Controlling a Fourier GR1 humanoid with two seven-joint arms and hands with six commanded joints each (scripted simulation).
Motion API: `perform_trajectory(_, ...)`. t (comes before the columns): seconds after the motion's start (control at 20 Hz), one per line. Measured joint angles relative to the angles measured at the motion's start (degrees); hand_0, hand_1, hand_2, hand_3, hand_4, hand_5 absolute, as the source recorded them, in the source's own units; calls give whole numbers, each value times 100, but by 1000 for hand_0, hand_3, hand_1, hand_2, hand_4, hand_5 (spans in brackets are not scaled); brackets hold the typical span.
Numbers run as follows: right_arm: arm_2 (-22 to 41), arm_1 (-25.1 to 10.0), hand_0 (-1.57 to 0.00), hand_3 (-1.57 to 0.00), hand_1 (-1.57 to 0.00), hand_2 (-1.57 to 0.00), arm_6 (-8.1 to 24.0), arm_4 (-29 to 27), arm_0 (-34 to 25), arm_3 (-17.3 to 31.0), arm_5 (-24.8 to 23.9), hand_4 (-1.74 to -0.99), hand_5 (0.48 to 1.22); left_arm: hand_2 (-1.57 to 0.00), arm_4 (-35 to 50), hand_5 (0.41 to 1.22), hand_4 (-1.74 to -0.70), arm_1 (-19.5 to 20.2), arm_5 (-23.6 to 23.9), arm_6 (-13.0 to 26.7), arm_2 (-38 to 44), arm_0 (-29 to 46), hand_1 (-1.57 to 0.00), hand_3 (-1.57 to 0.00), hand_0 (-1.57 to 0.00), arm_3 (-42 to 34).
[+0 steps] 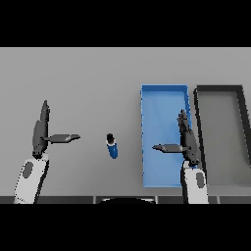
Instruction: Pick up the blue pipe and place it into the blue bin.
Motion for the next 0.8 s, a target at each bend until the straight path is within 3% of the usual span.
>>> perform_trajectory(0.3,-78,-106,1,1,1,1,-45,-88,54,-73,54,-1205,629,1,-111,593,-966,-87,129,-1,-112,26,1,1,1,-135)
perform_trajectory(0.35,79,-497,1,1,1,1,-588,346,287,-237,146,-1201,628,1,-153,592,-963,285,-449,-426,-254,250,1,1,1,-146)
perform_trajectory(0.4,228,-685,1,1,1,1,-823,655,455,-396,166,-1197,627,1,-150,590,-960,599,-825,-589,-273,341,1,1,1,-104)
perform_trajectory(0.5,368,-812,1,1,1,1,-860,900,628,-561,192,-1193,622,1,-149,592,-959,843,-1221,-757,-347,386,1,1,1,-79)
perform_trajectory(0.8,420,-918,1,1,1,1,-719,989,655,-699,227,-1181,619,1,1,573,-989,1055,-1906,-1122,-526,520,1,1,1,-231)
